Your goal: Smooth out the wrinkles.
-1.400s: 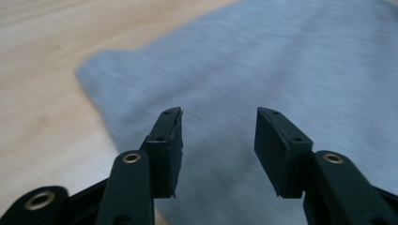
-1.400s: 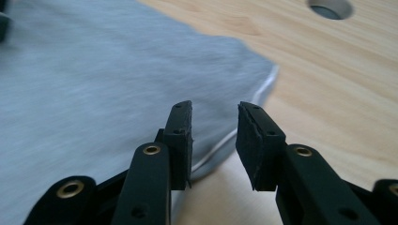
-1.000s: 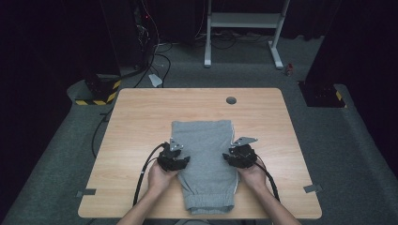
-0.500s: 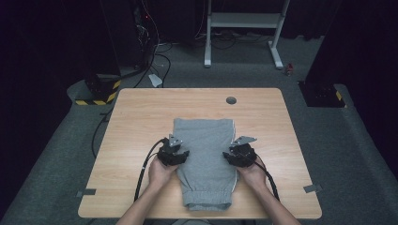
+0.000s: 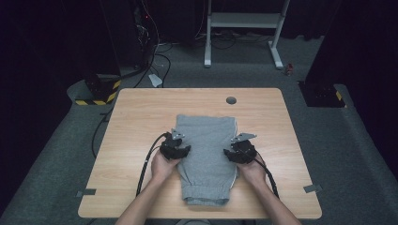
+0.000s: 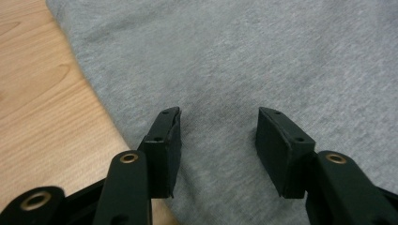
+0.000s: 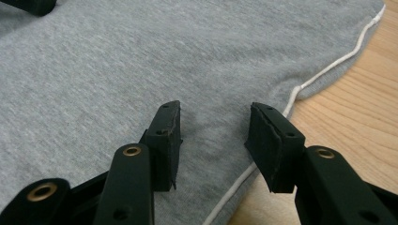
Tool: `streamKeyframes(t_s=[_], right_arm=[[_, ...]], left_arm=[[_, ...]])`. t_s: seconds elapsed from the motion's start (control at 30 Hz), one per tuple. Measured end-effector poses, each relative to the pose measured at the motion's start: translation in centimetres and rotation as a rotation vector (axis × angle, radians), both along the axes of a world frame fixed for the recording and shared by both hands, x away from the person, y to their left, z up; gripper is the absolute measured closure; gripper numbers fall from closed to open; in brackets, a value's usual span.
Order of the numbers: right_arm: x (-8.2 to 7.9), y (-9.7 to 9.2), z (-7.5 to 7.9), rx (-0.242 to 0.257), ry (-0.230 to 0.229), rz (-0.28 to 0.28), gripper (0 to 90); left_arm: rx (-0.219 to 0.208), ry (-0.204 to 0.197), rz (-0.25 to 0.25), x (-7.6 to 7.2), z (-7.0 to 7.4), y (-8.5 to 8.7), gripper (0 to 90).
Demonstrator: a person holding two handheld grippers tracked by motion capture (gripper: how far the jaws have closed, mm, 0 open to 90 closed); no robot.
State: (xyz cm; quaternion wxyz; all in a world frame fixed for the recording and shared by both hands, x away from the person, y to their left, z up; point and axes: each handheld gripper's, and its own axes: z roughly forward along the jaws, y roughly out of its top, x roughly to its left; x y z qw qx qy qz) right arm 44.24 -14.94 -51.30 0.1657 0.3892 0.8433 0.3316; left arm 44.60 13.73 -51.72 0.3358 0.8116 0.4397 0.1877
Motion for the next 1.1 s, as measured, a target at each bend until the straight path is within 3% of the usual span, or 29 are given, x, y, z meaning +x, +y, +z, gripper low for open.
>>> streamKeyframes(t_s=[0.17,0.33,0.57,0.67,0.7,0.73,0.8,0.83,0.9,0.93,1.0,1.1], right_arm=[[0.4,0.0,-0.1,-0.005,-0.017,-0.016,51.9],[0.6,-0.1,-0.1,-0.002,-0.017,-0.025,51.0],[1.5,-0.3,0.0,-0.014,-0.011,-0.052,47.9],[1.7,-0.4,0.0,-0.014,-0.012,-0.06,44.1],[1.8,-0.5,0.1,-0.017,0.01,-0.094,42.8],[1.9,-0.6,0.4,-0.003,0.044,-0.113,45.1],[1.9,-0.9,0.7,0.009,0.054,-0.128,48.2],[1.7,-1.1,1.0,0.017,0.039,-0.142,49.7],[1.6,-2.0,2.0,0.071,0.04,-0.158,49.8],[1.8,-2.3,2.2,0.077,0.042,-0.164,50.0],[2.2,-2.8,2.4,0.109,0.036,-0.183,50.5],[3.1,-3.1,2.4,0.113,0.049,-0.203,50.3]], left_arm=[[-0.018,-0.014,-0.014,0.7,-0.2,0.2,50.4],[0.005,0.0,-0.016,1.4,0.0,0.0,50.1],[0.005,0.019,0.001,3.1,0.2,-0.8,49.4],[0.008,0.039,-0.003,3.6,0.3,-1.0,49.0],[-0.017,0.081,0.014,4.1,0.7,-1.1,47.0],[-0.017,0.081,0.014,4.1,0.7,-1.1,44.6],[-0.052,0.084,0.033,4.1,1.3,-0.9,42.7],[-0.071,0.074,0.035,4.0,1.7,-0.7,43.1],[-0.071,0.064,0.036,4.1,2.4,-0.3,42.3],[-0.065,0.045,0.063,4.2,2.8,0.3,42.3],[-0.062,0.068,0.089,4.8,2.8,1.0,41.4],[-0.064,0.084,0.116,5.3,2.6,1.6,40.7]])
